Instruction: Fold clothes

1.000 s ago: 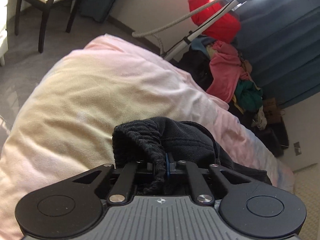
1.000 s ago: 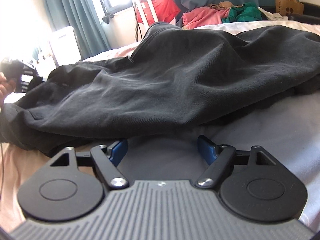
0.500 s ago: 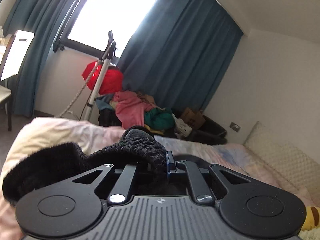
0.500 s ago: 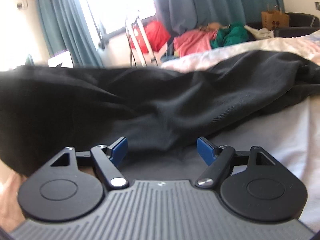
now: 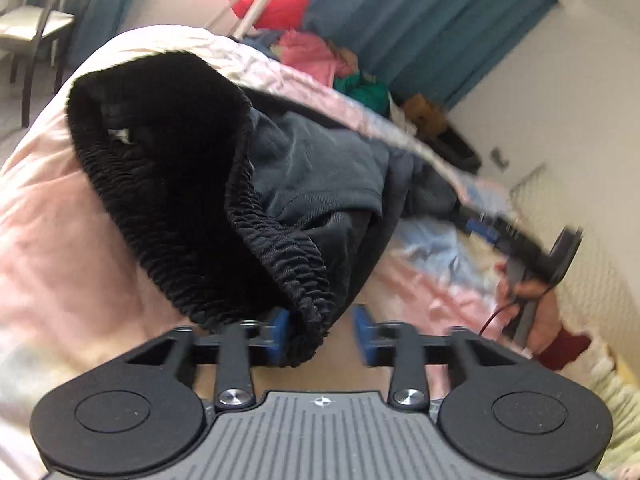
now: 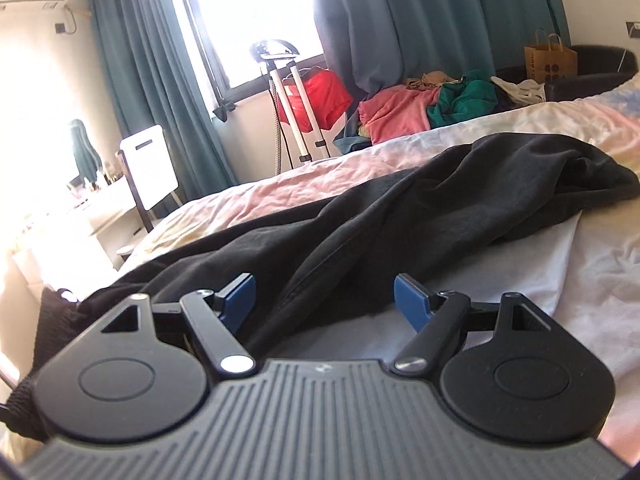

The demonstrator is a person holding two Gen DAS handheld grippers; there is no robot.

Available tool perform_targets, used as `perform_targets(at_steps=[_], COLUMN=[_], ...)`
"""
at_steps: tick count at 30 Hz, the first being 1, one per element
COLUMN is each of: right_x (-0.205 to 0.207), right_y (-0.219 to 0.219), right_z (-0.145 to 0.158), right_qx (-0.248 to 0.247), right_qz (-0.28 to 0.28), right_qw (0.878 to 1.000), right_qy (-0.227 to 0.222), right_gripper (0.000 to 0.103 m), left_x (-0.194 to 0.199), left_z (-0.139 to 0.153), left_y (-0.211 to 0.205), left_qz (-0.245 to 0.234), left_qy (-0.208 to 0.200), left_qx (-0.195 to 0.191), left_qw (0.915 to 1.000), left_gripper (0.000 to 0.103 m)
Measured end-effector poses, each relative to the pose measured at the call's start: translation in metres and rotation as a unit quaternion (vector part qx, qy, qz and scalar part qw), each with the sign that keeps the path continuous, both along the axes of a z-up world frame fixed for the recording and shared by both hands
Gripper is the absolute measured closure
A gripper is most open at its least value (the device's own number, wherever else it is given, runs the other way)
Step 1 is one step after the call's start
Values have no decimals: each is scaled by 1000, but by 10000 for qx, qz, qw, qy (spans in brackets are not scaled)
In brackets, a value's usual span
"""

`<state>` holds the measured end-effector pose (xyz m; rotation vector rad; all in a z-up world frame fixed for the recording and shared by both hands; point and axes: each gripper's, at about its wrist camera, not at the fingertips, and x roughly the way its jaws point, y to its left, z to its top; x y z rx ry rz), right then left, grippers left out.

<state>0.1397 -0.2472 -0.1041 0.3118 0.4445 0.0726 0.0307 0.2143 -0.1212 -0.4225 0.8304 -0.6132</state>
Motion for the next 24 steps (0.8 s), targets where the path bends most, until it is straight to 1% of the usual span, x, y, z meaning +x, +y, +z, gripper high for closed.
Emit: perform_targets(at_steps=[1,2,3,4,5,6,8,9,11,13,15,18,19,20,22,24], right_x=[0,1,2,3,6,9,12,15,17,20,24,32,35,37,41,45], right_y=[1,1,1,1,1,2,4,5,9,13,17,28,32,36,44,50], right_z=[-1,-2,-4,-5,-7,-9,-13,-14,-17,-19,-21,-25,-26,-29,-33,-39], right_qx=[-16,-12,-5,2,2,2,-16,-41,-92,-127,-142,-306,-372,-422,-532,-626], right_qz=[-5,-16,-28,-40,-51,-61,-42,-13,4,51,138,307,359,440,583,712], right_qw=[10000,10000,10000,9999,9999,9999,9999,9998,9997,9996,9993,9986,9983,9979,9967,9953], right_qy=[31,56,80,104,129,154,161,170,213,260,311,289,266,237,213,195], right_gripper=[25,25,25,25,25,25,25,25,25,25,25,25,25,25,25,25], left_x=[-1,2,6,10,13,18,41,55,80,104,127,161,168,175,185,196], left_z=[1,1,1,1,0,0,-2,-5,-14,-25,-37,-54,-56,-56,-59,-62], left_y=[7,14,21,29,36,44,56,63,75,88,100,117,118,118,116,114], left_qz=[131,327,522,717,912,1113,1595,1869,2343,2757,3159,3698,3638,3607,3645,3680], left_qy=[-44,-45,-46,-47,-47,-44,28,178,498,832,1162,1616,1572,1555,1636,1716], left_qx=[-138,-357,-576,-795,-1013,-1219,-1499,-1624,-1924,-2257,-2580,-3037,-3127,-3084,-2853,-2619], left_qw=[9998,9988,9970,9942,9907,9863,9757,9687,9516,9307,9056,8631,8632,8664,8712,8755], left_gripper=[46,43,41,35,26,23,17,16,16,16,16,17,16,16,17,23])
